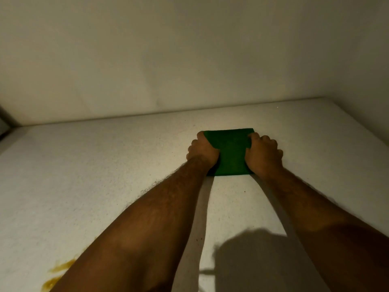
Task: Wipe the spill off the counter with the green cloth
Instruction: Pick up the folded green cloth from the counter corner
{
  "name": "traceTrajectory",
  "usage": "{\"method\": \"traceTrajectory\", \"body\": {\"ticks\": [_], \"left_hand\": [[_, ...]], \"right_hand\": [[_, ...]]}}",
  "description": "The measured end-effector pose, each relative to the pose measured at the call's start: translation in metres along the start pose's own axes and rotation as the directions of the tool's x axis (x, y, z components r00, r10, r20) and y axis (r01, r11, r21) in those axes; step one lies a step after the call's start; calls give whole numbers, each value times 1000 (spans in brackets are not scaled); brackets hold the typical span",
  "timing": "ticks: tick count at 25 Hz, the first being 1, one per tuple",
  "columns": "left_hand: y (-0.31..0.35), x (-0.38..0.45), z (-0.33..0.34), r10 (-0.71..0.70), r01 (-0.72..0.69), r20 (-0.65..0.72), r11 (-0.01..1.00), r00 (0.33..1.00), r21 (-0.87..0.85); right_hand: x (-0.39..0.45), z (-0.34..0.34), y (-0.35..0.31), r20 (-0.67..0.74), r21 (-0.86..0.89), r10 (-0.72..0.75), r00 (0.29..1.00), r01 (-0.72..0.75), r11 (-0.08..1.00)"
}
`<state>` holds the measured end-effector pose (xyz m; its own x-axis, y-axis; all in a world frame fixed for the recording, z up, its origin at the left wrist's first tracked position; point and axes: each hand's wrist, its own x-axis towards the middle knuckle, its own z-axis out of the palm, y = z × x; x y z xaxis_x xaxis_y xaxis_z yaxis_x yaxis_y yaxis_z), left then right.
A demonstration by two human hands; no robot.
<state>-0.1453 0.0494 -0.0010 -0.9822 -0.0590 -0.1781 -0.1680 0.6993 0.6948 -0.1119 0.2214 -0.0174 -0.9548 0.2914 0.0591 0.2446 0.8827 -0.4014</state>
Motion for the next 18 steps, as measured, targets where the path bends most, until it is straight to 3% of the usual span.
{"method": "traceTrajectory", "body": {"ticks": [2,5,9,11,12,16,18], "left_hand": [[8,9,0,22,-17,75,997,997,-74],[9,8,-4,122,-97,67,950,990,-296],[-1,-16,-20,179,-124,71,869,981,-478],[-9,-33,-32,170,-125,41,847,985,-516],[-13,-44,-40,172,-134,23,837,985,-531],[-44,-100,-74,199,-175,-22,797,980,-578],[-63,-127,-94,204,-180,-27,784,979,-595]], "right_hand": [[5,5,-4,1,65,-33,999,33,997],[6,4,-12,5,339,-2,1000,0,941],[-6,-14,-25,135,716,155,979,-204,668],[-21,-22,-31,185,828,145,972,-234,510],[-32,-26,-34,181,850,127,975,-220,479],[-89,-33,-45,28,710,-41,999,9,704],[-118,-29,-56,30,644,-144,989,91,760]]}}
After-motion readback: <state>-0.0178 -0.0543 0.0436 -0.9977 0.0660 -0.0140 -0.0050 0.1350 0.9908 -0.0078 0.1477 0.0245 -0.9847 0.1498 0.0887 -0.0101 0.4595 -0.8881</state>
